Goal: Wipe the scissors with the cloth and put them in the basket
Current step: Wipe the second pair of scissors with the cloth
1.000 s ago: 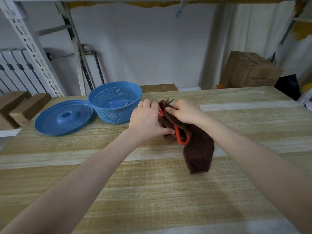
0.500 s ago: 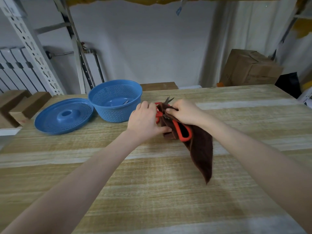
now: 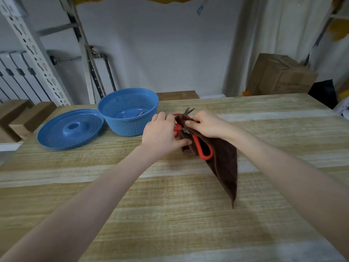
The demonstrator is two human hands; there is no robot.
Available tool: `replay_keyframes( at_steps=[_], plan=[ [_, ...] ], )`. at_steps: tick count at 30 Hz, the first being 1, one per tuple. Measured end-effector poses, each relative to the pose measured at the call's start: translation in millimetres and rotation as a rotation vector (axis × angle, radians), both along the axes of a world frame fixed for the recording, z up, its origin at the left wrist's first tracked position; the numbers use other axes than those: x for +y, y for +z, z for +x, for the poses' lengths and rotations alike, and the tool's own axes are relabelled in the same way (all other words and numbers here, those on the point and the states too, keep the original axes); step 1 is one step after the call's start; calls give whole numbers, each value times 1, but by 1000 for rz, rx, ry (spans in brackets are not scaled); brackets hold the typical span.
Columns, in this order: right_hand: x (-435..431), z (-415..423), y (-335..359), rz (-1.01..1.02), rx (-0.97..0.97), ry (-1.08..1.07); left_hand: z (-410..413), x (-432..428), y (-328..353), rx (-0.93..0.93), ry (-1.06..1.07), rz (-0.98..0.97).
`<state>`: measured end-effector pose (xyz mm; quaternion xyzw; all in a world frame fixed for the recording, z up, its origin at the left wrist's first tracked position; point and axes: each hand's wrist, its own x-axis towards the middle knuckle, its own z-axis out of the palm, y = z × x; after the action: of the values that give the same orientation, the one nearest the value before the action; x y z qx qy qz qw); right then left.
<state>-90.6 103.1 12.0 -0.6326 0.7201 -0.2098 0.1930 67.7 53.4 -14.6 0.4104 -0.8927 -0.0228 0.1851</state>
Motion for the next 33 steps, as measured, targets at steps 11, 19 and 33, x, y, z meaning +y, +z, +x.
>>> replay_keyframes(
  at_steps=[11,19,33],
  plan=[
    [-5,1,-5,-7,-31,4,-7,4,12,-68,21,-61],
    [-9,-6,0,13,26,-55,-6,3,6,-54,11,10],
    [1,4,4,63,5,10,-3,6,9,-22,20,-21]
  ],
)
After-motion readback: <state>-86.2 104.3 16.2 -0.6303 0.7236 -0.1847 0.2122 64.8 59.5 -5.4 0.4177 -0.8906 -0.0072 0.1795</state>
